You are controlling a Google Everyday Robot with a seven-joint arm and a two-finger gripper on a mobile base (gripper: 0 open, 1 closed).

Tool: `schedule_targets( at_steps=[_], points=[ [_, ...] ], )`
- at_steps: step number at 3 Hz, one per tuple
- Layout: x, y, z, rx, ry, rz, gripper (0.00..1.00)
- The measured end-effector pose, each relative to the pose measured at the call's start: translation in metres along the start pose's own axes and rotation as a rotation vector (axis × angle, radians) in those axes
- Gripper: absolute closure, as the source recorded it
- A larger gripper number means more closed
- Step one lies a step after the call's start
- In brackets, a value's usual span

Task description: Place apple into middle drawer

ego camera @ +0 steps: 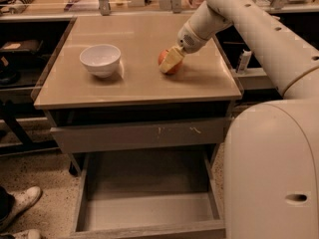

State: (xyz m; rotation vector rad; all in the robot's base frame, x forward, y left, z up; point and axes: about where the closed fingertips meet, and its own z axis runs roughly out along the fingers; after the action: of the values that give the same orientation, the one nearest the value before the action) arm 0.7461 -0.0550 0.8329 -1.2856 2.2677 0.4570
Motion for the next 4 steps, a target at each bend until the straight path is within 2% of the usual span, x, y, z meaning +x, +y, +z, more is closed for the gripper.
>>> schedule_targets(
  at_steps=[1,2,3,4],
  points=[
    [0.000,0.000,0.000,0.000,0.000,0.000,0.88],
    [0.010,0.008,-0.009,0.025,0.001,0.013,1.00],
    [0.022,0.021,-0.066,0.156,-0.058,0.086,1.00],
    [0.041,0.056,-0.127,0.273,-0.103,0.186,1.00]
  ],
)
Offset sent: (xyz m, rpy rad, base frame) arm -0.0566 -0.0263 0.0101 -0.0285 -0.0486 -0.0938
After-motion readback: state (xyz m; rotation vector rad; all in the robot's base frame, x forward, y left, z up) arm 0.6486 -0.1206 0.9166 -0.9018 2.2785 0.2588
